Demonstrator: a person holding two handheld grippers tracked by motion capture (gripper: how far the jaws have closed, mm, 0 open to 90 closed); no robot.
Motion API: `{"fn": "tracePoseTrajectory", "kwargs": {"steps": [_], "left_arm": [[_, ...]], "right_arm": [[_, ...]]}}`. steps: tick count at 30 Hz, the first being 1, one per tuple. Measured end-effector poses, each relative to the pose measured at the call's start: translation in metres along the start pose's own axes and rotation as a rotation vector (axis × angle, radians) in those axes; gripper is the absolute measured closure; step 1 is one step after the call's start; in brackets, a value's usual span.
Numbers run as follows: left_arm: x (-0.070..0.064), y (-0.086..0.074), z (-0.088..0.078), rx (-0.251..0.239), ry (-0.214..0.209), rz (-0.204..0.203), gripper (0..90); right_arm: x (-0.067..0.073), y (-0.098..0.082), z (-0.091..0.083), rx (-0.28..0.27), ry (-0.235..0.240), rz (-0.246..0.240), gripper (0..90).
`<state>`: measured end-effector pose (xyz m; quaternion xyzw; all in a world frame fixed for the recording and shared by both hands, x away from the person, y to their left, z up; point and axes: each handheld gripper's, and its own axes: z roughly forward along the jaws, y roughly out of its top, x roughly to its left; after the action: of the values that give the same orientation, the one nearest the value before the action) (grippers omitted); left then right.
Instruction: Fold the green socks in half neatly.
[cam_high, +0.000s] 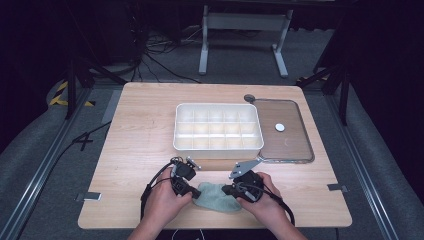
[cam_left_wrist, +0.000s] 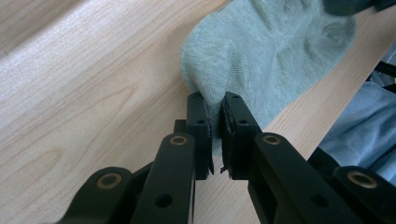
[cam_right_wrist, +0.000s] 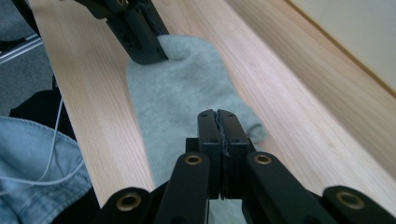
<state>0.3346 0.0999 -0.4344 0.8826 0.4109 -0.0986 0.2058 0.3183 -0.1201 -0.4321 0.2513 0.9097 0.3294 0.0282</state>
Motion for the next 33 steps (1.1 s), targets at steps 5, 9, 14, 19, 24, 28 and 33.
{"fn": "tracePoseTrajectory", "kwargs": {"steps": [5,9,14,19,24,28,33], "left_arm": [[-0.003,-0.001,-0.002,-0.001,-0.004,0.008,82.9],[-0.004,-0.001,-0.005,-0.029,-0.032,0.012,82.8],[-0.010,0.001,-0.010,-0.087,-0.072,0.030,82.7],[-0.020,0.005,-0.009,-0.103,-0.079,0.107,82.7],[-0.018,0.004,-0.013,-0.104,-0.054,0.083,82.8],[-0.010,0.003,-0.017,-0.095,-0.038,0.055,82.8],[-0.011,0.006,-0.018,-0.084,-0.034,0.051,82.7]], "right_arm": [[0.011,0.002,0.025,0.045,-0.001,-0.042,89.7],[0.007,-0.003,0.033,0.058,0.014,-0.026,89.8],[0.008,-0.002,0.035,0.048,-0.009,-0.035,89.7],[0.011,-0.001,0.038,0.023,-0.027,-0.055,89.6],[0.009,-0.003,0.026,-0.019,-0.034,-0.045,89.3],[-0.006,-0.014,-0.002,-0.060,-0.026,0.057,87.4],[-0.012,-0.026,0.006,0.026,-0.039,0.093,88.1]]}}
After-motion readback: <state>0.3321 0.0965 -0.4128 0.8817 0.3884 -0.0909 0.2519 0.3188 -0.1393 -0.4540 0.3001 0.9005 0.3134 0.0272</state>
